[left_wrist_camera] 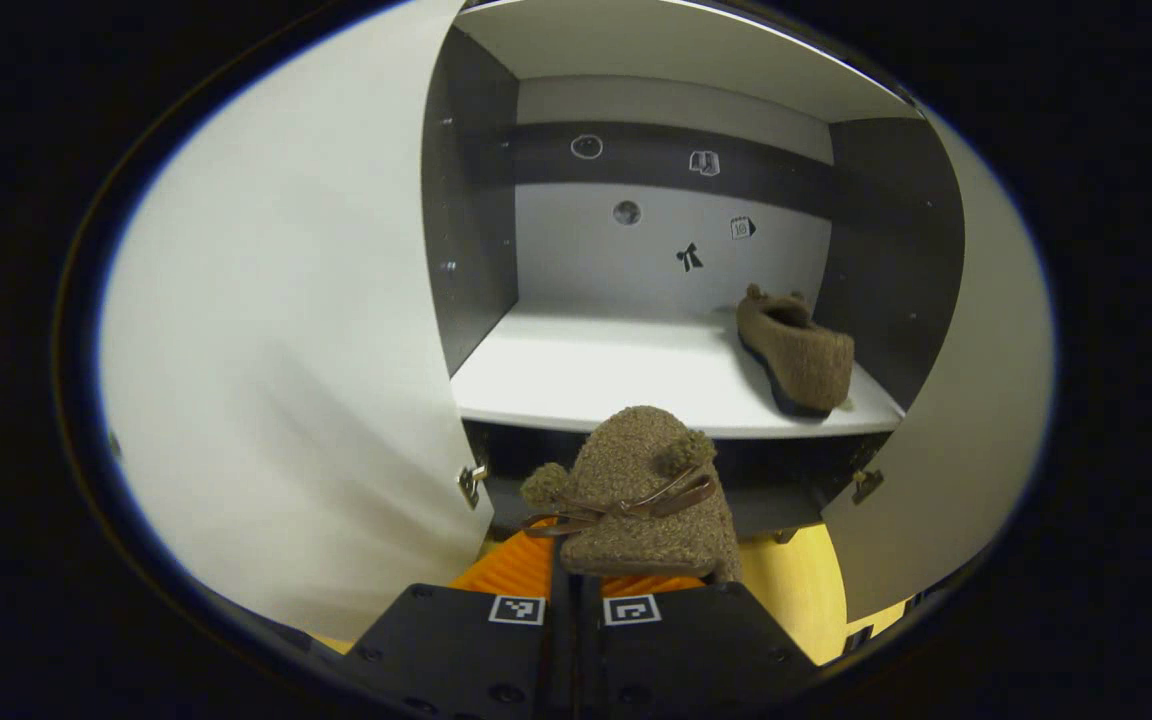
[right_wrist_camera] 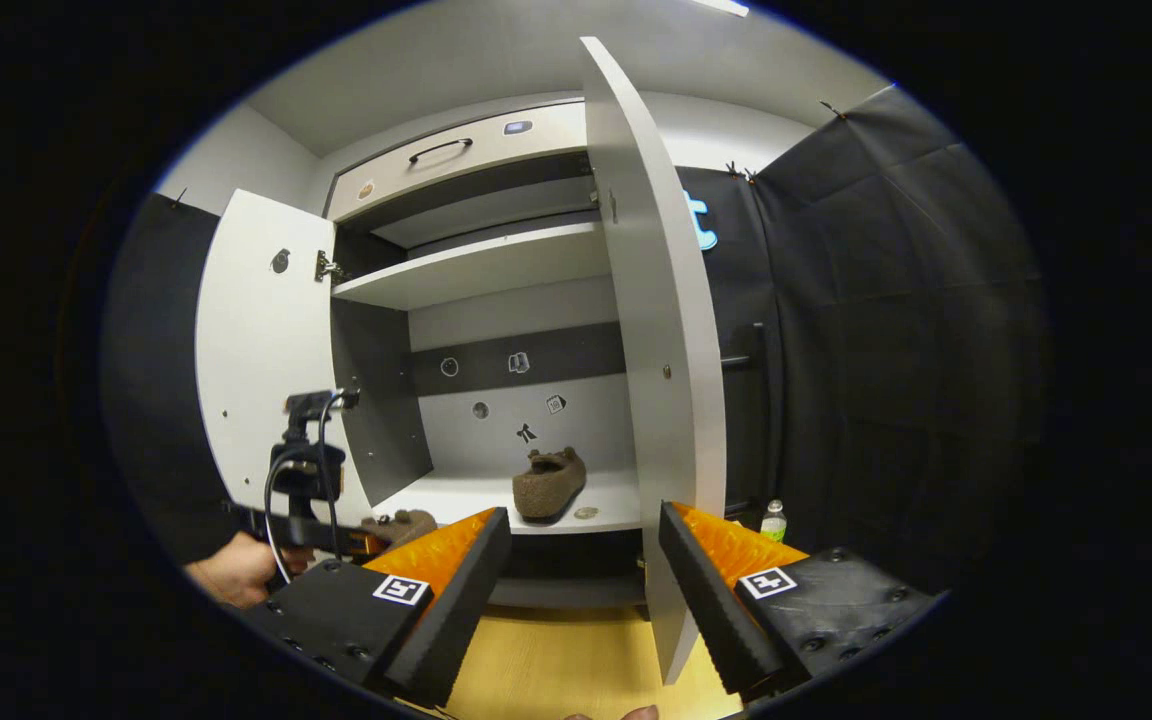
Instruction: Grab one shoe with the right hand and put it into the shoe cabinet, grab the other shoe with the left hand and put it into the shoe cabinet; then close the right door with the right hand and the left door with the left hand.
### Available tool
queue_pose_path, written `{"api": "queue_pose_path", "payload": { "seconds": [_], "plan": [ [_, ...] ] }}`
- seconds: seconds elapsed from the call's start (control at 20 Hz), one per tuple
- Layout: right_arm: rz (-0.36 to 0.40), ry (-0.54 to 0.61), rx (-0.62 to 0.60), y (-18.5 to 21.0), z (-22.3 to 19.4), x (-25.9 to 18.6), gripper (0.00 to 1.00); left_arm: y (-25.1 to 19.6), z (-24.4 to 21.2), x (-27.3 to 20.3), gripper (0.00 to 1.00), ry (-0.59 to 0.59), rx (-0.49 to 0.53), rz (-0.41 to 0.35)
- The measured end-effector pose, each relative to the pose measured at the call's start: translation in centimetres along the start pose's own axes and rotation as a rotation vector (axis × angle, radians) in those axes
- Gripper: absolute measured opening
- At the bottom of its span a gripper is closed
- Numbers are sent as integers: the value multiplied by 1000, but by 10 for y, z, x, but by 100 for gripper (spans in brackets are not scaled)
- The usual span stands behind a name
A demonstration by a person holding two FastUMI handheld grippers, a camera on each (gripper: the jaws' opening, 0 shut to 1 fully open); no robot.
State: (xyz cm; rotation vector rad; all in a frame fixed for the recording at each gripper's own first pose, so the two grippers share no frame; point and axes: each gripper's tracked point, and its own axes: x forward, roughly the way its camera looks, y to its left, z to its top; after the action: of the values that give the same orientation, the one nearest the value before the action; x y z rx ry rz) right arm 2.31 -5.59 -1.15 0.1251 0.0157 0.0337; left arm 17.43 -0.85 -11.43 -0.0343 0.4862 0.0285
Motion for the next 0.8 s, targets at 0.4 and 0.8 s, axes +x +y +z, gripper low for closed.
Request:
{"api": "queue_pose_path", "payload": {
  "seconds": [0.4, 0.8],
  "plan": [
    [-15, 2, -12, -5, -3, -10, 96, -18, 107, 65, 7, -16, 82, 17],
    [-26, -32, -33, -4, 6, -29, 98, -25, 135, 171, 7, 93, 139, 50]
  ]
}}
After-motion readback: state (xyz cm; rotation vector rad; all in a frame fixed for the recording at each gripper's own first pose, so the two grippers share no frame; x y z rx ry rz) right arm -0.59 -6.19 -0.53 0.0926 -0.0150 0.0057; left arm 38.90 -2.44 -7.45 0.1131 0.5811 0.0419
